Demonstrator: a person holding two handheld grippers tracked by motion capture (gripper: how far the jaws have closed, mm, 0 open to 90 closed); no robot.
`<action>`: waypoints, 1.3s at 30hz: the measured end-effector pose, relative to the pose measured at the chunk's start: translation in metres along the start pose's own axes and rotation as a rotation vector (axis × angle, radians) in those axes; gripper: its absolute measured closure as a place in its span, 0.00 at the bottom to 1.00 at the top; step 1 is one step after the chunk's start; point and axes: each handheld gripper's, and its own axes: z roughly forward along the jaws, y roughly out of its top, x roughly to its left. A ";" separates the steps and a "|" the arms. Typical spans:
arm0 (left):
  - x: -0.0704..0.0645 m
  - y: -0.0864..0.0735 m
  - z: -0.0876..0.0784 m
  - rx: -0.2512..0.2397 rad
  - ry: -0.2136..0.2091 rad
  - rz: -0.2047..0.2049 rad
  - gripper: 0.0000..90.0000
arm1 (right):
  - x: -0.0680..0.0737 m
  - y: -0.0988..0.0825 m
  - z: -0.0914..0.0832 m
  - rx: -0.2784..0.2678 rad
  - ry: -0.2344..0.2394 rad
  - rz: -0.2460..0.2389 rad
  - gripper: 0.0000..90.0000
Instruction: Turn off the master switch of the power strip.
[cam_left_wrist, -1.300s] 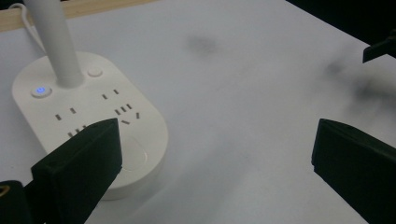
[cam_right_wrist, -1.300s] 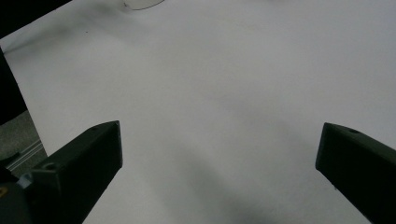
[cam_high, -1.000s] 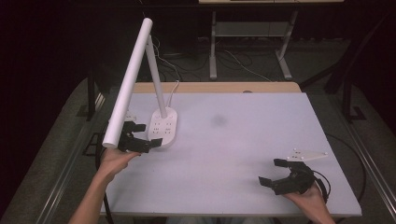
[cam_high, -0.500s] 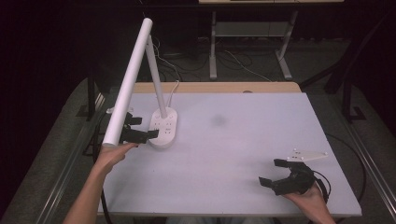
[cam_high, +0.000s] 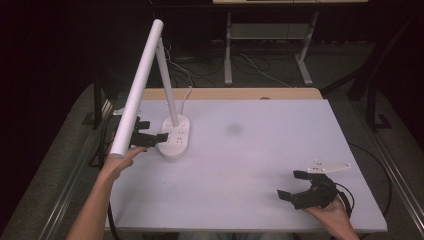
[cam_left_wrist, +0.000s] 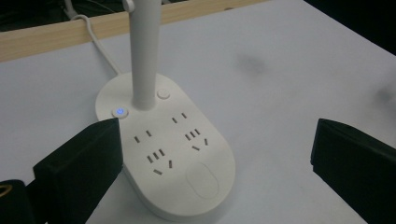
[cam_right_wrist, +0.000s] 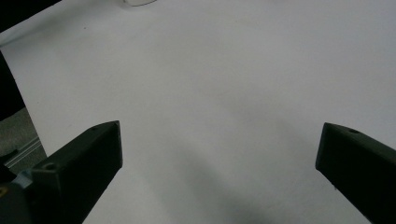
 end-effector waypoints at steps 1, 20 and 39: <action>0.001 0.000 0.000 -0.004 0.001 -0.004 0.01 | 0.000 0.000 0.000 0.000 0.000 -0.001 0.00; 0.031 0.000 0.013 -0.037 0.062 -0.130 0.02 | 0.000 -0.001 -0.001 0.003 -0.002 0.002 0.00; 0.053 -0.001 0.030 -0.058 0.070 -0.256 0.06 | -0.001 -0.001 -0.001 0.009 -0.003 0.000 0.00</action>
